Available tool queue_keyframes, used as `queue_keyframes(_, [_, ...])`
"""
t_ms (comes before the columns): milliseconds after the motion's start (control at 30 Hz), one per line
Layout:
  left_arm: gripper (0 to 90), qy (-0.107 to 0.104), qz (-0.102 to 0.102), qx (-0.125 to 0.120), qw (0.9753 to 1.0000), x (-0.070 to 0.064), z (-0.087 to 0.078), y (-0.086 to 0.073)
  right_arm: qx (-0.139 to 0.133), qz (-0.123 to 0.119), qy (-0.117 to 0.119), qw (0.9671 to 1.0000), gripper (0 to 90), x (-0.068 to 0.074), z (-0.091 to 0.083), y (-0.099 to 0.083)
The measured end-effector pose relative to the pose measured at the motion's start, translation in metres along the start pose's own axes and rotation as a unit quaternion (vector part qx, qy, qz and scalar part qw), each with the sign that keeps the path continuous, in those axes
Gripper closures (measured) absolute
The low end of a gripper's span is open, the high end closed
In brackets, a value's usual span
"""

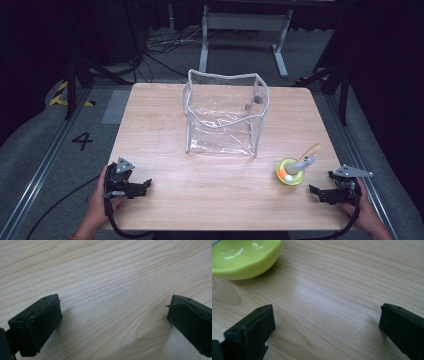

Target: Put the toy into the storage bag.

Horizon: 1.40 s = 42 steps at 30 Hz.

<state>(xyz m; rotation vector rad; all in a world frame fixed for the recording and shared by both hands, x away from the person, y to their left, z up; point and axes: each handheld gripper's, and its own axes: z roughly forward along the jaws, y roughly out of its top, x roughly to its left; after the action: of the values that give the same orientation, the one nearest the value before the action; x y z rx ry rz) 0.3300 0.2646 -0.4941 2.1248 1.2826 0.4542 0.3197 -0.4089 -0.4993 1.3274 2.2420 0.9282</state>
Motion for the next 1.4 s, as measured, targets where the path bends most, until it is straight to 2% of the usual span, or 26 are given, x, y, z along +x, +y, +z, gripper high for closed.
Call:
queue_keyframes(100, [0.0,-0.001,0.001,0.0,1.0,0.0,0.0,0.0,0.0,0.001,0.0,1.0,0.2,0.0,0.0,0.0])
queue_keyframes(333, [0.3,-0.003,0.004,-0.001,1.0,0.001,-0.001,-0.002,0.001,-0.019,0.017,0.9997,0.2,-0.004,-0.001,-0.001])
queue_keyframes(467, [0.3,-0.003,0.004,-0.003,1.0,0.001,-0.002,-0.002,0.02,-0.023,0.022,0.9993,0.6,-0.005,-0.002,0.002])
queue_keyframes(500, [0.3,-0.003,0.006,-0.002,1.0,0.001,-0.002,-0.002,0.024,-0.025,0.022,0.9992,1.7,-0.006,-0.003,0.003])
queue_keyframes(567, [0.3,-0.004,0.009,-0.001,0.9999,0.002,-0.002,-0.002,0.033,-0.027,0.022,0.9988,9.4,-0.007,-0.005,0.006])
queue_keyframes(600, [0.3,-0.007,0.012,0.0,0.9999,0.002,-0.002,-0.003,0.035,-0.033,0.026,0.9985,19.1,-0.009,-0.007,0.007])
queue_keyframes(700, [0.3,-0.008,0.012,0.0,0.9999,0.003,-0.002,-0.003,0.039,-0.035,0.025,0.9983,15.1,-0.01,-0.014,0.013])
queue_keyframes(800, [0.3,-0.008,0.013,0.0,0.9999,0.003,-0.002,-0.003,0.038,-0.033,0.027,0.9983,21.3,-0.01,-0.019,0.017])
queue_keyframes(867, [0.3,-0.008,0.012,0.0,0.9999,0.003,-0.002,-0.003,0.042,-0.041,0.025,0.9979,19.4,-0.009,-0.024,0.025])
queue_keyframes(1000, [0.5,-0.01,0.012,-0.001,0.9999,0.003,-0.003,-0.003,0.038,-0.051,0.028,0.9976,21.5,-0.007,-0.035,0.041])
queue_keyframes(1067, [0.5,-0.009,0.012,-0.001,0.9999,0.003,-0.003,-0.003,0.034,-0.059,0.021,0.9975,23.1,-0.007,-0.041,0.052])
queue_keyframes(1100, [0.5,-0.009,0.012,-0.001,0.9999,0.003,-0.003,-0.003,0.036,-0.061,0.026,0.9971,23.1,-0.007,-0.044,0.056])
queue_keyframes(1267, [0.5,-0.01,0.013,-0.001,0.9999,0.003,-0.003,-0.003,0.052,-0.086,0.019,0.9948,23.7,-0.003,-0.055,0.083])
queue_keyframes(1400, [0.5,-0.01,0.013,0.0,0.9999,0.003,-0.003,-0.003,0.057,-0.099,0.012,0.9933,23.8,0.001,-0.059,0.096])
